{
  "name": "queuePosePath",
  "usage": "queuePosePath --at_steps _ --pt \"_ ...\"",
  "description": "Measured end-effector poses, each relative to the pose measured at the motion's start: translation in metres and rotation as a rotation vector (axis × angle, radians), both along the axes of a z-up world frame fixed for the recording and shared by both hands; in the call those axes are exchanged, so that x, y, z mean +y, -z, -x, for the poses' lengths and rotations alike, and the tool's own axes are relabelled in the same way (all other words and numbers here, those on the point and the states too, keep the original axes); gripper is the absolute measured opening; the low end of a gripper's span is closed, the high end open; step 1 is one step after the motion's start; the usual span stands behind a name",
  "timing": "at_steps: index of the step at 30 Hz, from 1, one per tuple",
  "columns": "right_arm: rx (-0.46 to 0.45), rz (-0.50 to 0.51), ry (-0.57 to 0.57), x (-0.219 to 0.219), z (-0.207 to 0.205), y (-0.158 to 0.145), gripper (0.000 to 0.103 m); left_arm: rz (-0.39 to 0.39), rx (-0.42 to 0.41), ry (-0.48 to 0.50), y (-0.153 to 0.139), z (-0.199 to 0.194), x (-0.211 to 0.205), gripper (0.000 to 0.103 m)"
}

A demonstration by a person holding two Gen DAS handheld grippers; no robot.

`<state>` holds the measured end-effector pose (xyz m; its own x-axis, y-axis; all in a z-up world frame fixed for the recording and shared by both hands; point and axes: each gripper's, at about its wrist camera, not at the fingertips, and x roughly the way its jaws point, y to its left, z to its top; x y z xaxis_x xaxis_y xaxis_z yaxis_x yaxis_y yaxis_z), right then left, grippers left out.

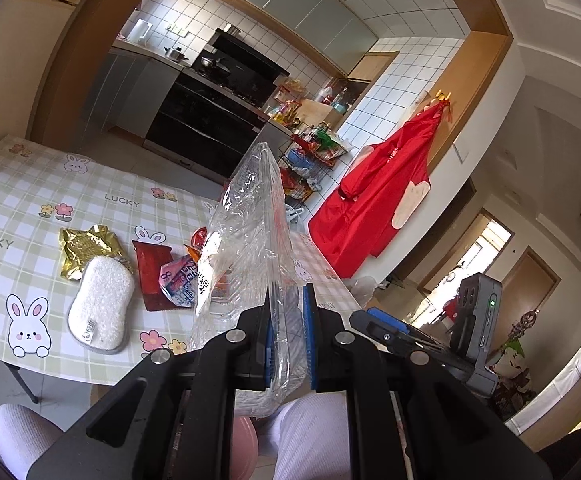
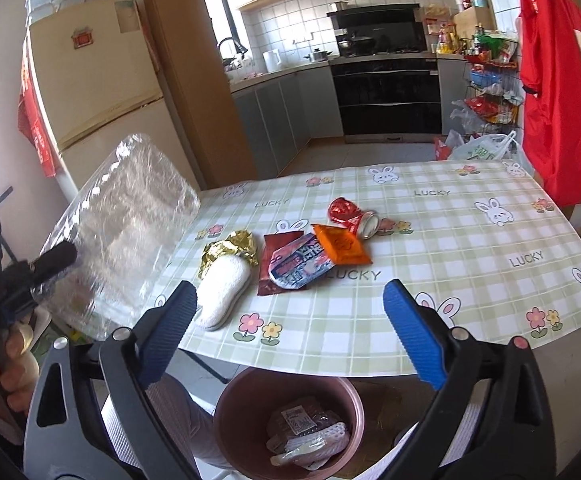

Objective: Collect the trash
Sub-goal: 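Lower the clear plastic wrap into the bin and open the left tool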

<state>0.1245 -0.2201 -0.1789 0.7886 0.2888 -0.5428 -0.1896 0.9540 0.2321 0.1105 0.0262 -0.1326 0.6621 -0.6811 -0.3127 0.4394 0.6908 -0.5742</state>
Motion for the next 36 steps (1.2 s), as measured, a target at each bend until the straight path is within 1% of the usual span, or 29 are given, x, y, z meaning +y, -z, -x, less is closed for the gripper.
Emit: queuePosePath --at_steps 5,11,17,25,28,29,30,31,32,34,36 --pt "0.007 -0.017 0.03 -0.009 -0.001 0.002 0.093 -0.014 -0.005 0.037 0.005 0.006 -0.012 0.012" --pt "0.009 -0.023 0.044 -0.015 -0.001 0.003 0.093 -0.025 -0.011 0.069 0.004 0.008 -0.022 0.012" --pt "0.012 -0.031 0.059 -0.021 -0.002 0.005 0.093 -0.045 0.011 0.133 0.007 0.008 -0.033 0.012" --pt "0.016 -0.04 0.07 -0.025 -0.002 0.005 0.093 -0.059 0.006 0.177 0.008 0.01 -0.044 0.012" --pt "0.018 -0.043 0.072 -0.025 -0.003 0.006 0.093 -0.056 0.02 0.192 0.01 0.007 -0.046 0.013" --pt "0.017 -0.044 0.073 -0.026 -0.003 0.006 0.093 -0.069 0.038 0.199 0.013 0.004 -0.048 0.031" --pt "0.017 -0.044 0.073 -0.026 -0.003 0.006 0.093 -0.089 0.064 0.19 0.017 0.0 -0.049 0.07" --pt "0.018 -0.043 0.072 -0.026 -0.003 0.006 0.093 -0.103 0.085 0.159 0.021 -0.003 -0.046 0.082" --pt "0.017 -0.042 0.072 -0.026 -0.003 0.006 0.093 -0.098 0.099 0.126 0.024 -0.005 -0.042 0.084" --pt "0.02 -0.042 0.074 -0.026 -0.004 0.006 0.093 -0.082 0.122 0.101 0.028 -0.008 -0.034 0.084" --pt "0.024 -0.046 0.075 -0.027 -0.004 0.005 0.093 -0.096 0.119 0.049 0.028 -0.011 -0.026 0.085"
